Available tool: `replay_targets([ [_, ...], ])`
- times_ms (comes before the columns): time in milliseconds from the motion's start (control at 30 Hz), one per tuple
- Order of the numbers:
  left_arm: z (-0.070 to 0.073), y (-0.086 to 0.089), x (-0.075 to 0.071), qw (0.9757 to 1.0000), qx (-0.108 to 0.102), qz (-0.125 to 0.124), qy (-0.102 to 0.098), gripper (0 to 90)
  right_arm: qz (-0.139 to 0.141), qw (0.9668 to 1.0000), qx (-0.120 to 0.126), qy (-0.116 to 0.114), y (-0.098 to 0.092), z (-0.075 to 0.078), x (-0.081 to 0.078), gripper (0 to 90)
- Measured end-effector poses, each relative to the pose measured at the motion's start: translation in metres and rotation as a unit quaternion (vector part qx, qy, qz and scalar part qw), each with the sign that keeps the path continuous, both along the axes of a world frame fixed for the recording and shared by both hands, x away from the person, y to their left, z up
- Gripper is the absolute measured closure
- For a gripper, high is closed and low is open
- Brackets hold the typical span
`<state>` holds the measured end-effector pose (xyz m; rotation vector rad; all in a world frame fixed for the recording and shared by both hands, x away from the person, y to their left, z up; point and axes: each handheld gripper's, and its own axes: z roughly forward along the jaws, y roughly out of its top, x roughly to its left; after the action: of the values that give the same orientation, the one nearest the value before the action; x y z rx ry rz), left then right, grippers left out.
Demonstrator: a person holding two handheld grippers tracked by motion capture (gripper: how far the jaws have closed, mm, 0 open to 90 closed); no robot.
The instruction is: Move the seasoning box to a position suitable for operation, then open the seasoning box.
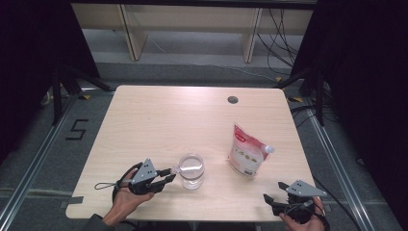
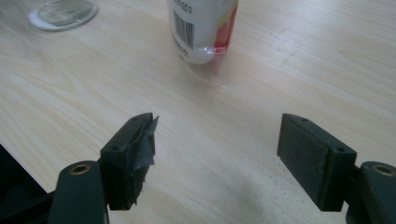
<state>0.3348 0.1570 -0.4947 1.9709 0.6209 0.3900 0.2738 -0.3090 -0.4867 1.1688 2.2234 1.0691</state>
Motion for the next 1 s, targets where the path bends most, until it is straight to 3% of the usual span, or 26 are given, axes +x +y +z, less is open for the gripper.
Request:
replay_targets([
  [67,-0.001,0.000,0.000,1.0000,-0.002,-0.006,0.001,73.8,-0.004,0.9999,0.005,0.009,0.000,0.000,-0.002,28.5],
  [100,-0.001,0.000,0.001,0.9999,-0.007,-0.014,0.003,73.7,0.001,1.0000,-0.005,-0.005,-0.002,0.001,-0.001,28.5],
  [167,-0.002,0.000,0.002,0.9996,-0.009,-0.026,-0.002,73.6,-0.004,1.0000,0.004,0.006,0.000,0.000,-0.002,28.5],
  [233,-0.003,-0.002,0.005,0.9993,-0.011,-0.034,-0.004,73.6,0.004,1.0000,-0.004,0.000,0.000,0.001,-0.001,28.5],
  [333,-0.001,-0.001,0.008,0.9990,-0.001,-0.043,-0.009,73.3,0.008,1.0000,0.001,0.000,0.001,0.000,-0.001,28.5],
  [400,-0.002,-0.003,0.006,0.9995,-0.002,-0.031,0.002,71.4,0.007,1.0000,-0.003,0.000,0.001,0.001,-0.001,28.5],
  [467,-0.001,-0.004,0.006,0.9994,0.021,-0.026,-0.011,66.1,0.005,1.0000,-0.003,-0.001,0.000,0.000,-0.001,28.5],
  [533,0.000,-0.004,0.005,0.9998,0.016,-0.012,-0.003,49.2,0.003,1.0000,-0.004,-0.001,0.000,0.000,-0.001,28.5],
  [567,0.002,-0.003,0.004,0.9999,0.004,0.007,0.012,42.6,0.005,1.0000,-0.003,0.000,0.000,0.000,-0.001,28.4],
  [667,0.006,0.000,0.002,0.9993,-0.011,0.028,0.022,29.0,-0.001,1.0000,0.001,0.007,0.002,0.000,-0.002,28.4],
  [733,0.009,0.001,0.000,0.9986,-0.022,0.029,0.039,25.2,-0.001,1.0000,-0.002,0.005,0.002,0.000,-0.002,28.4],
  [767,0.012,0.002,-0.001,0.9991,-0.013,0.022,0.034,24.1,-0.001,1.0000,0.003,0.007,0.003,0.000,-0.003,28.4],
  [800,0.014,0.001,-0.003,0.9985,-0.014,0.027,0.045,23.4,0.006,1.0000,-0.005,-0.003,0.001,0.000,-0.001,28.4],
  [933,0.024,-0.001,-0.006,0.9984,-0.016,0.025,0.049,21.8,0.010,0.9999,0.005,0.007,0.002,0.000,-0.001,28.4],
  [1000,0.032,0.000,-0.005,0.9989,-0.013,0.022,0.039,21.5,0.008,1.0000,-0.005,-0.001,0.001,0.001,-0.001,28.4],
])
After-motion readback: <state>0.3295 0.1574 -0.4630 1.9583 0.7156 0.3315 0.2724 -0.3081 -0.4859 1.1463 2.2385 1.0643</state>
